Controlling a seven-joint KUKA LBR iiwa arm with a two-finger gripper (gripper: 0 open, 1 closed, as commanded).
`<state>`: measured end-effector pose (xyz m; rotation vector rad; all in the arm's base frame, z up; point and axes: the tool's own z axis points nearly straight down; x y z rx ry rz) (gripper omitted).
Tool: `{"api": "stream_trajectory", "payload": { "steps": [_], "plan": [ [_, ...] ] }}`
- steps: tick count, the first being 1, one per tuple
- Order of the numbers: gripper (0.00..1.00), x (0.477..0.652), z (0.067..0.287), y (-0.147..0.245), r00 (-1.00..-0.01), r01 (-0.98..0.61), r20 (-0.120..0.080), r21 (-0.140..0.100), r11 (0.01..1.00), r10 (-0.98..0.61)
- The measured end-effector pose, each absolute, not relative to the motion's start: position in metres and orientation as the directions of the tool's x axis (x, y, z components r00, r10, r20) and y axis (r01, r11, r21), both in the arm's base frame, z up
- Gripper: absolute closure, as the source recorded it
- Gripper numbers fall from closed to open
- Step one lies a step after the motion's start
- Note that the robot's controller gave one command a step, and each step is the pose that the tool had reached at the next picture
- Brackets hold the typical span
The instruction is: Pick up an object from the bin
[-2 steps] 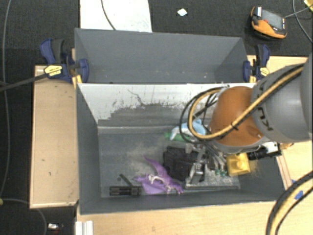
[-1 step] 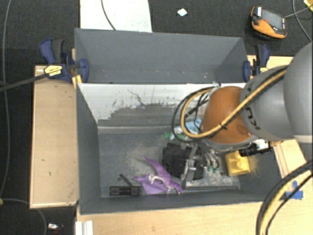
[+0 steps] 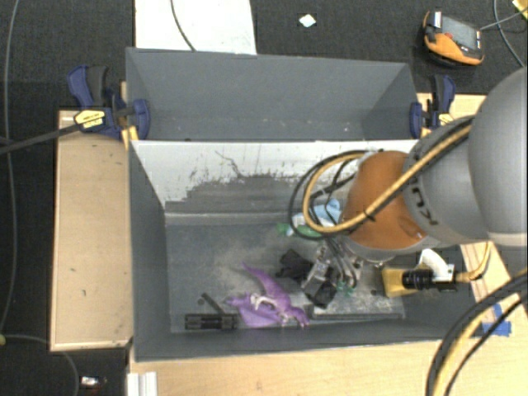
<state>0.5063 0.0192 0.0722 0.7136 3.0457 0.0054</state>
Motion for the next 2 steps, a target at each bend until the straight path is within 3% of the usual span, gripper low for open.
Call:
{"api": "stream_trajectory", "payload": {
  "steps": [1, 2],
  "plan": [
    [1.0, 0.506, 0.072, 0.019, -0.896, 0.444, -0.012, 0.006, 0.896, 0.444],
    [1.0, 0.504, 0.09, 0.019, -0.897, 0.442, -0.007, 0.003, 0.897, 0.442]
  ]
}}
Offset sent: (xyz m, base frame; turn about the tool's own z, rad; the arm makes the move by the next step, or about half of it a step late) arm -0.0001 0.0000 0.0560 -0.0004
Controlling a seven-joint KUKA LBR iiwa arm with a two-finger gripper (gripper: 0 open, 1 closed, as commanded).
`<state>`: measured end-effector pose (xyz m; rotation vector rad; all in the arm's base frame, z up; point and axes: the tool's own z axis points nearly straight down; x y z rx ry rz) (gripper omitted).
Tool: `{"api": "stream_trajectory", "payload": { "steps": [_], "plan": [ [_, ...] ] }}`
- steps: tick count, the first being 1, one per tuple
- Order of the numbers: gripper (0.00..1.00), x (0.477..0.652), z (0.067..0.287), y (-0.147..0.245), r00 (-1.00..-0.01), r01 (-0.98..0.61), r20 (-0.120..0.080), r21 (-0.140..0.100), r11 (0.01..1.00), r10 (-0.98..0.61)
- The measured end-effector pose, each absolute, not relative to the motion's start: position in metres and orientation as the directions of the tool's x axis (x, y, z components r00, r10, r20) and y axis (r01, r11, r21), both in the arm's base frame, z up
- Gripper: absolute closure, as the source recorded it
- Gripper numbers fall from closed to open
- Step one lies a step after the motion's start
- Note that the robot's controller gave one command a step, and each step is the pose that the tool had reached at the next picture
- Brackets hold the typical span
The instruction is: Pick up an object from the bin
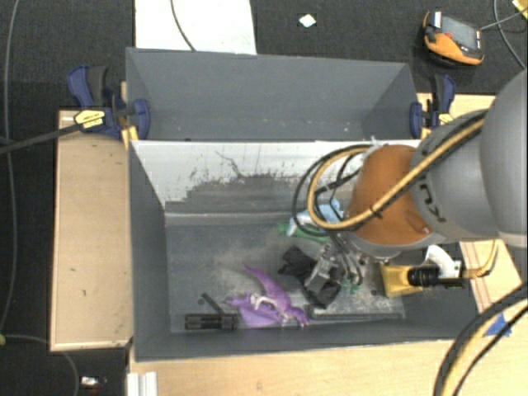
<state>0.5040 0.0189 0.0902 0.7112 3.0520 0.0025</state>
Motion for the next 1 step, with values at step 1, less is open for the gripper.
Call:
{"api": "stream_trajectory", "payload": {
  "steps": [1],
  "plan": [
    [1.0, 0.5037, 0.1338, 0.0188, -0.898, 0.441, -0.005, 0.002, 0.898, 0.441]
  ]
}}
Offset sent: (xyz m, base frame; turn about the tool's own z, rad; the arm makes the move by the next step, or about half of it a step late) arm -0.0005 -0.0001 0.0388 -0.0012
